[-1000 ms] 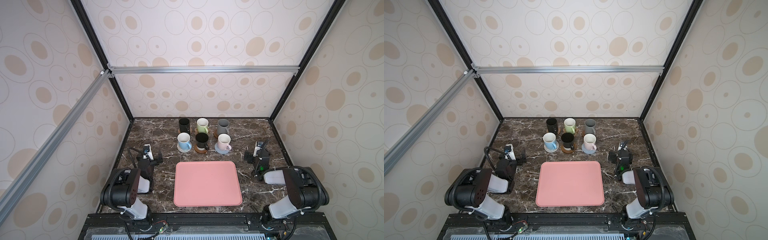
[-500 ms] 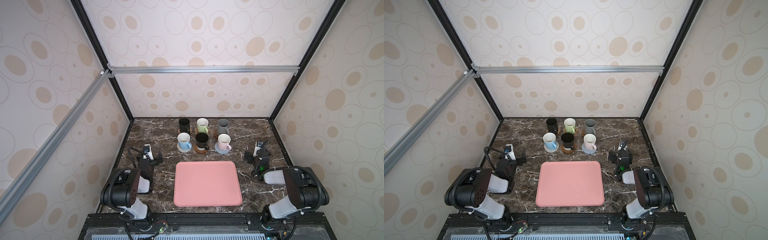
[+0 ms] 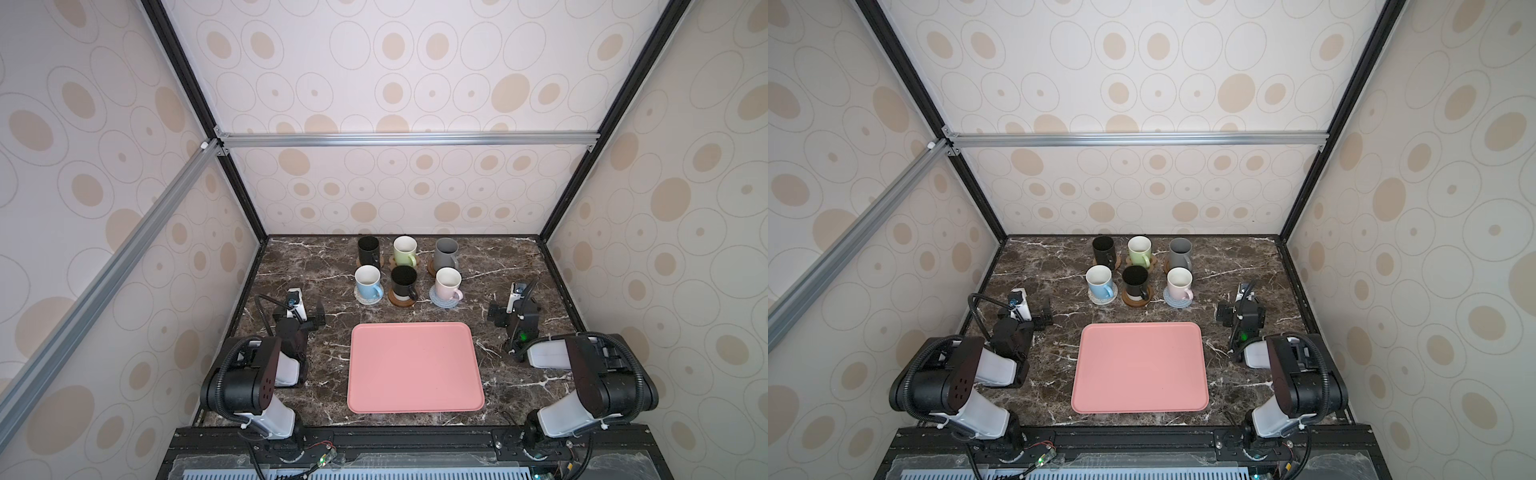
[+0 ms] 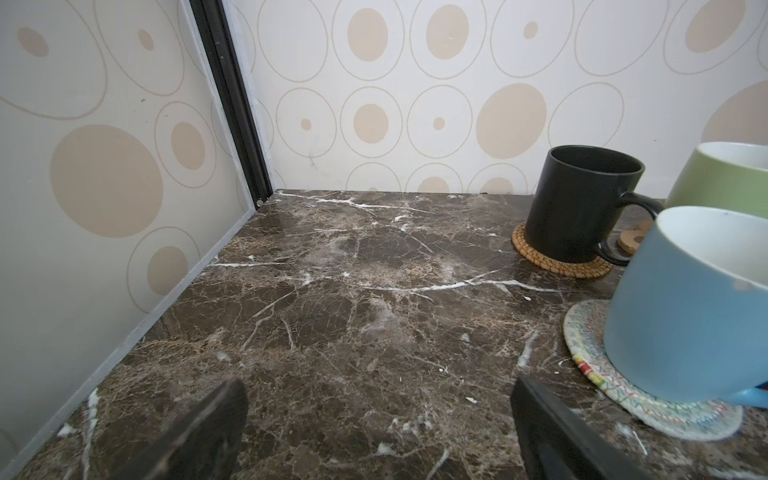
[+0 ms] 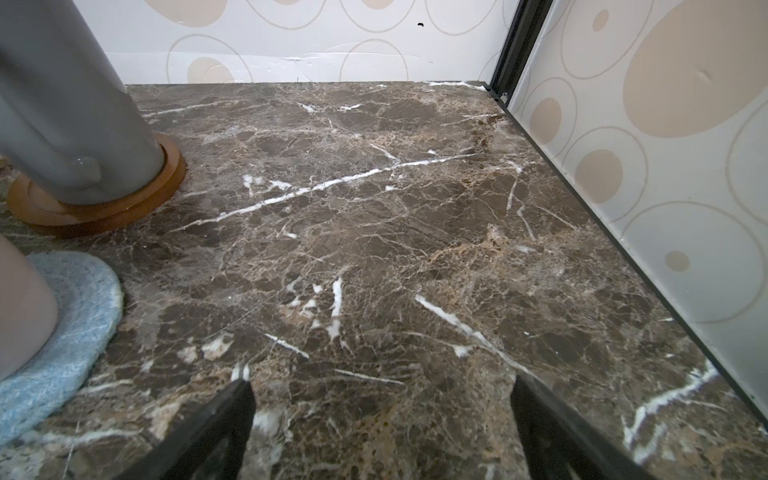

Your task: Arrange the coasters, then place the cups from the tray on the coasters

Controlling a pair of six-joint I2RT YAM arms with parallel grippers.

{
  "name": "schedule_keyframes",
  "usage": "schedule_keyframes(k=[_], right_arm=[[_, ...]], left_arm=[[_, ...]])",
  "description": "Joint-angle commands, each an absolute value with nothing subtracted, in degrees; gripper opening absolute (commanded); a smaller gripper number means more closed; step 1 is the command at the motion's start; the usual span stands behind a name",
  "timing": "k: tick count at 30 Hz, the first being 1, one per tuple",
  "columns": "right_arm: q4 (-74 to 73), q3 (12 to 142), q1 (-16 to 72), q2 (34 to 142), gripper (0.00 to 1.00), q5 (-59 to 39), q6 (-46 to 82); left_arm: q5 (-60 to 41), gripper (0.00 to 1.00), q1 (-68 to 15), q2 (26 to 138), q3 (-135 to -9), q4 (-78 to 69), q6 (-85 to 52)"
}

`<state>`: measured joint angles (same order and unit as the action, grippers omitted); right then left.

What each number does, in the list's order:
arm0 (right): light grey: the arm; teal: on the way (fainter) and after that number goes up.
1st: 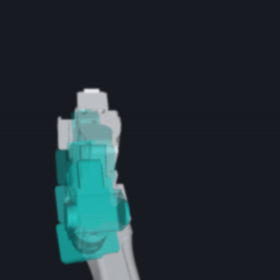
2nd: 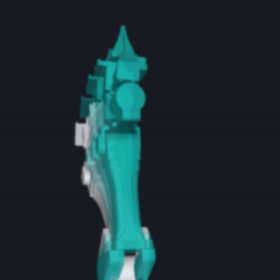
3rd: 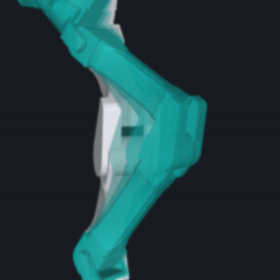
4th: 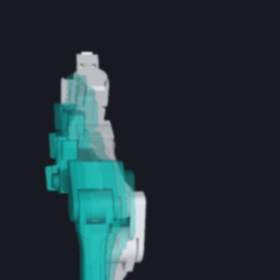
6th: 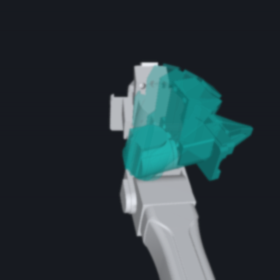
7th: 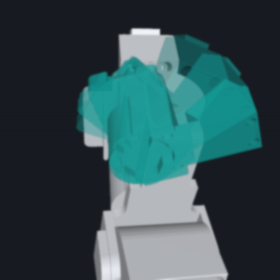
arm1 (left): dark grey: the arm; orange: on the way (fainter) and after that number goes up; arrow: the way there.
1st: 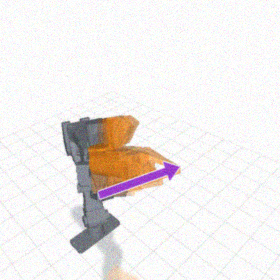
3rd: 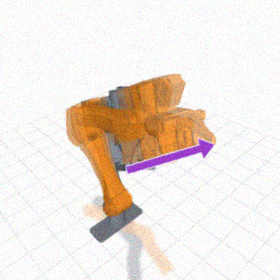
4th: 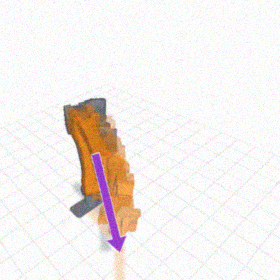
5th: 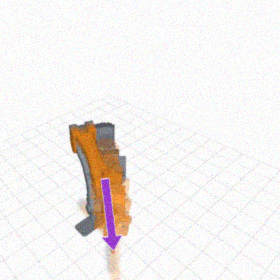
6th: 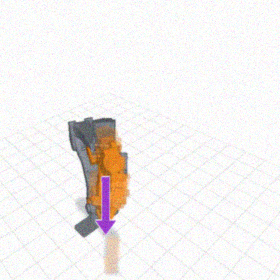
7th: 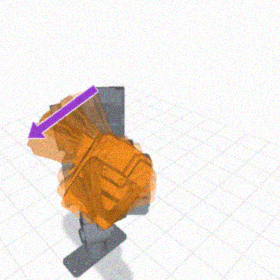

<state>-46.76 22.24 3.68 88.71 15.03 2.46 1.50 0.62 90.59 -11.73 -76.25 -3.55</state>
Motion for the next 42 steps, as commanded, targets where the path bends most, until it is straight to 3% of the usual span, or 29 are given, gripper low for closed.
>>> schedule_keyframes(k=[1, 42], right_arm=[[-47.81, 23.01, 3.80, 88.05, 1.00, 15.03, 1.78], [-47.81, 22.90, 3.78, 88.04, 1.00, 15.03, 1.84]], left_arm=[[1.06, 1.00, 0.53, 90.43, -12.48, -78.28, -2.11], [1.23, 1.00, -0.26, 90.52, -13.38, -76.76, -1.05]])
